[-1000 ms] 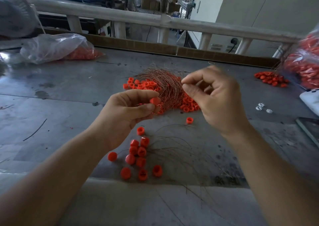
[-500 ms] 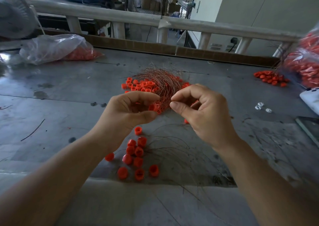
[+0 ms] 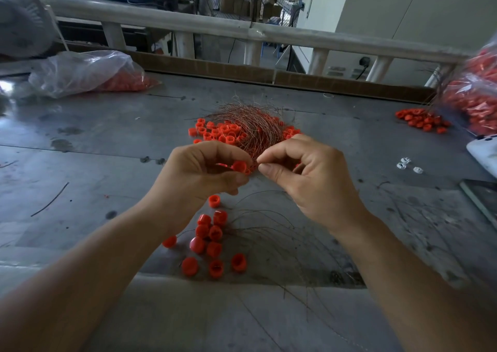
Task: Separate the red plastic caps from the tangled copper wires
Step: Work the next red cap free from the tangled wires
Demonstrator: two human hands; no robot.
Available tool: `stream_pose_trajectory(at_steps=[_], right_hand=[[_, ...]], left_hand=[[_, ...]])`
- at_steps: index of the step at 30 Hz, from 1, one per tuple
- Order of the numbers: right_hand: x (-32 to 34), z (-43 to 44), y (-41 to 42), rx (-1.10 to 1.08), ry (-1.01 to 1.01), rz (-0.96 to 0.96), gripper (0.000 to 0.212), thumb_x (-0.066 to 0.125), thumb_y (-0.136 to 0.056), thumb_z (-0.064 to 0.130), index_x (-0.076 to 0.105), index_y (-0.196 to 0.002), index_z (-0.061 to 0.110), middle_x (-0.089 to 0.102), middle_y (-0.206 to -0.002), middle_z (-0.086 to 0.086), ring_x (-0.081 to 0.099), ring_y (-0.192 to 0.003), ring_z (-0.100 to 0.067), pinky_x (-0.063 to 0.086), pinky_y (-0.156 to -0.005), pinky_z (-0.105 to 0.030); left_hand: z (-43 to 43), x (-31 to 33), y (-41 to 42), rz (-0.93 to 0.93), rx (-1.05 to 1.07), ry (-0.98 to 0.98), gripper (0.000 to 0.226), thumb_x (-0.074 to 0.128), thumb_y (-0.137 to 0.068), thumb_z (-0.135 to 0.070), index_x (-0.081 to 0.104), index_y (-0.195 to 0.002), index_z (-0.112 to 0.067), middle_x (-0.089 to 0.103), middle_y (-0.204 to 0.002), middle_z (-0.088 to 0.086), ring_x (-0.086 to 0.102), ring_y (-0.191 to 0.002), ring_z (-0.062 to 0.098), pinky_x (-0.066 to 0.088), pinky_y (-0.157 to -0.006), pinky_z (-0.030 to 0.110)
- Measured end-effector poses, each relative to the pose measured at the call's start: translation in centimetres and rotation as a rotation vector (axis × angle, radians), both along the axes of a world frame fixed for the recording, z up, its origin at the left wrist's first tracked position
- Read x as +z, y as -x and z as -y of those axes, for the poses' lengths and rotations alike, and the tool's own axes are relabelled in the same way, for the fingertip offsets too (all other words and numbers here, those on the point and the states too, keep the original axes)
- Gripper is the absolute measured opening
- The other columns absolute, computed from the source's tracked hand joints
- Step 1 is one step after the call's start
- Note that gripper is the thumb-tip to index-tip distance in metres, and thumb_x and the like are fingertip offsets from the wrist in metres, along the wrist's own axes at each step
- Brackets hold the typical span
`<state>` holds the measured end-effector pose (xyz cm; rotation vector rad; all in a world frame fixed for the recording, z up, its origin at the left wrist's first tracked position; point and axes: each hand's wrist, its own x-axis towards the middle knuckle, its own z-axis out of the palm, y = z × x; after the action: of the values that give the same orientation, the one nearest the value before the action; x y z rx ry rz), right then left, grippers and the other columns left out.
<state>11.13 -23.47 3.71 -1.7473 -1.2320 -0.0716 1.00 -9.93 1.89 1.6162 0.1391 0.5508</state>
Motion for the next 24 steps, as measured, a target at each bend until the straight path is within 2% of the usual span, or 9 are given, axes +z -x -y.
stream_pose_trajectory(at_steps=[2, 5, 9, 10, 14, 18, 24], right_hand=[[0.0, 0.0, 0.0, 0.004, 0.026, -0.006, 0.011, 0.066, -0.080, 0.003, 0.070, -0.085, 0.013, 0.056, -0.077, 0.013, 0.054, -0.074, -0.001, 0.041, -0.063, -0.008], [0.3, 0.3, 0.1, 0.012, -0.003, -0.048, 0.018, 0.062, -0.083, 0.003, 0.069, -0.084, 0.020, 0.055, -0.080, 0.013, 0.054, -0.070, 0.000, 0.044, -0.059, -0.012], [0.9, 0.4, 0.1, 0.014, -0.048, -0.119, 0.031, 0.061, -0.084, 0.001, 0.066, -0.080, 0.032, 0.055, -0.081, 0.008, 0.055, -0.067, -0.013, 0.050, -0.055, -0.033], [0.9, 0.5, 0.1, 0.021, -0.055, -0.128, 0.034, 0.060, -0.084, -0.001, 0.066, -0.080, 0.032, 0.056, -0.080, 0.009, 0.055, -0.067, -0.013, 0.050, -0.054, -0.032], [1.1, 0.5, 0.4, 0.062, -0.082, -0.175, 0.033, 0.065, -0.080, -0.002, 0.065, -0.085, 0.031, 0.062, -0.072, 0.014, 0.060, -0.068, 0.000, 0.045, -0.057, -0.011], [1.1, 0.4, 0.6, 0.101, -0.077, -0.241, 0.030, 0.070, -0.075, 0.000, 0.061, -0.086, 0.027, 0.065, -0.066, 0.013, 0.062, -0.065, 0.001, 0.045, -0.056, -0.010], [0.7, 0.0, 0.9, 0.103, -0.038, -0.274, 0.027, 0.072, -0.074, 0.003, 0.060, -0.080, 0.026, 0.062, -0.060, 0.014, 0.060, -0.060, 0.002, 0.044, -0.057, -0.009]], left_hand=[[0.0, -0.1, 0.0, 0.005, 0.008, 0.037, 0.027, 0.068, -0.053, -0.013, 0.073, -0.077, -0.023, 0.073, -0.077, -0.001, 0.068, -0.070, 0.011, 0.052, -0.063, 0.016], [0.0, -0.1, 0.0, 0.013, 0.001, 0.071, 0.028, 0.063, -0.060, -0.006, 0.069, -0.086, -0.013, 0.073, -0.079, 0.002, 0.070, -0.074, 0.013, 0.053, -0.066, 0.017], [0.1, 0.0, 0.0, 0.012, 0.016, 0.060, 0.027, 0.069, -0.053, -0.011, 0.069, -0.080, -0.016, 0.071, -0.072, -0.001, 0.068, -0.066, 0.011, 0.052, -0.061, 0.017], [0.1, 0.0, 0.0, 0.014, 0.019, 0.063, 0.028, 0.071, -0.049, -0.014, 0.070, -0.077, -0.018, 0.070, -0.071, -0.001, 0.068, -0.065, 0.011, 0.052, -0.060, 0.017], [0.1, 0.1, 0.0, 0.010, 0.024, 0.063, 0.024, 0.073, -0.044, -0.017, 0.073, -0.068, -0.023, 0.070, -0.070, -0.001, 0.068, -0.066, 0.011, 0.053, -0.062, 0.016], [0.1, 0.1, 0.0, 0.023, 0.020, 0.047, 0.024, 0.071, -0.049, -0.010, 0.070, -0.072, -0.017, 0.071, -0.072, 0.001, 0.068, -0.068, 0.011, 0.054, -0.064, 0.018], [0.4, 0.3, 0.2, 0.072, -0.008, 0.038, 0.024, 0.073, -0.045, -0.025, 0.073, -0.069, -0.022, 0.071, -0.073, -0.001, 0.068, -0.071, 0.011, 0.054, -0.066, 0.018]])
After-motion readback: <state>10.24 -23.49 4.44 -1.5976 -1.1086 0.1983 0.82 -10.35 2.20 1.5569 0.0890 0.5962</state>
